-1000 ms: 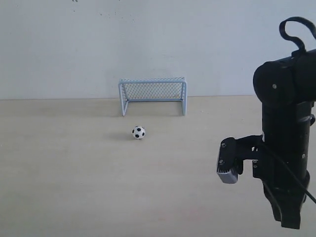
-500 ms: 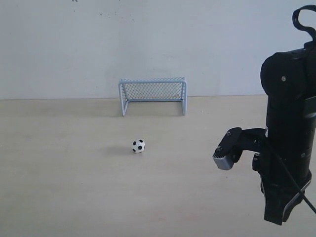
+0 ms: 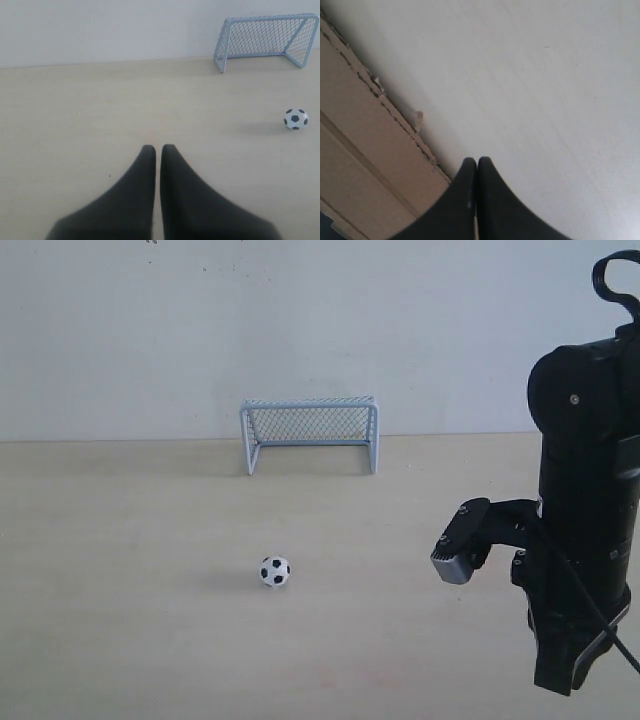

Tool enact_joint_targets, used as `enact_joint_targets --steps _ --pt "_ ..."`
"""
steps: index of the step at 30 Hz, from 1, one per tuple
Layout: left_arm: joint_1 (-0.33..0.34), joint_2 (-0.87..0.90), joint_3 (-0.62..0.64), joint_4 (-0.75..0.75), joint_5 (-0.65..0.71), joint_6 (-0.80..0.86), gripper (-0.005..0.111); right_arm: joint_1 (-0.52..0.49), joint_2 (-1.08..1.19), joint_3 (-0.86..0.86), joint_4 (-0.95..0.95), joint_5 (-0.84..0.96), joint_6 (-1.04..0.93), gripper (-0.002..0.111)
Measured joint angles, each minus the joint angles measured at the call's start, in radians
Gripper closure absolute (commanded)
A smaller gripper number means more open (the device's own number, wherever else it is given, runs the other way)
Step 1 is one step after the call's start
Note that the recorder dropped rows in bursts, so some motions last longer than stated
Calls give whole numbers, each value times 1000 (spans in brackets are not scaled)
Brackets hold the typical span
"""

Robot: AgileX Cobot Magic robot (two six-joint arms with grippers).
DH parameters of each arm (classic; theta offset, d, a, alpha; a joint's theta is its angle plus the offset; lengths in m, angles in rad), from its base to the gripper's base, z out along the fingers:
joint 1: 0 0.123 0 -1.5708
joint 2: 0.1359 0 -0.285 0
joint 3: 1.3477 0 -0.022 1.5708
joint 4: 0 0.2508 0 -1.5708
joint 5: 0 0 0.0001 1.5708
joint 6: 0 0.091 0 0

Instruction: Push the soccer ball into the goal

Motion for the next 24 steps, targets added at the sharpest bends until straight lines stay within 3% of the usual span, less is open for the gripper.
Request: enact_joint_targets --steps 17,24 --pt "0 0 0 0 0 0 102 0 -10 0 2 0 1 109" --pt "0 0 0 0 0 0 102 0 -80 0 99 0 5 109"
